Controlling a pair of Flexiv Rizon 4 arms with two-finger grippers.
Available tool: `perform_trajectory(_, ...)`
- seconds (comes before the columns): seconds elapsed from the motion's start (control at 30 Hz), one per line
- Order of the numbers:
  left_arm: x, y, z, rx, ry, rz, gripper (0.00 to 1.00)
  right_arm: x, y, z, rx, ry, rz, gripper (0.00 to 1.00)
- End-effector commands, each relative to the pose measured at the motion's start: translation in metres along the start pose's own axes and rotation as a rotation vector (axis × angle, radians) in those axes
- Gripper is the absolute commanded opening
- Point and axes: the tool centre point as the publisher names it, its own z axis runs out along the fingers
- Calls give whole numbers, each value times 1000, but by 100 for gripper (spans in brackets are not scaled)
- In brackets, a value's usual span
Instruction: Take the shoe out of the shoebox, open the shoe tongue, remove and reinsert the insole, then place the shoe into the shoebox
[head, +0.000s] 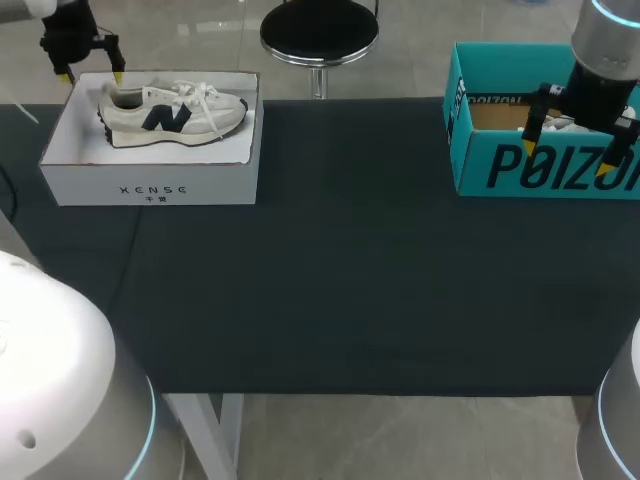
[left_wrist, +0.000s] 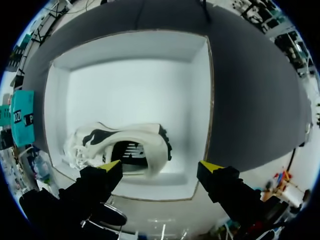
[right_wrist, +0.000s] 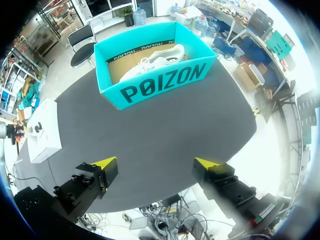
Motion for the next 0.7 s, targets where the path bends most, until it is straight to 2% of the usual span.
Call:
perform_trajectory(0.03, -1, 10, 18, 79, 12, 2, 100, 0, 0, 1, 0, 1, 0, 100)
perform_trajectory(0.3, -1, 2, 38, 96, 9, 2, 100, 0, 0, 1, 0, 1, 0, 100)
perform_trajectory(0.7, 3, 4, 43, 100, -4, -21, 100, 0, 0, 1, 0, 1, 0, 100)
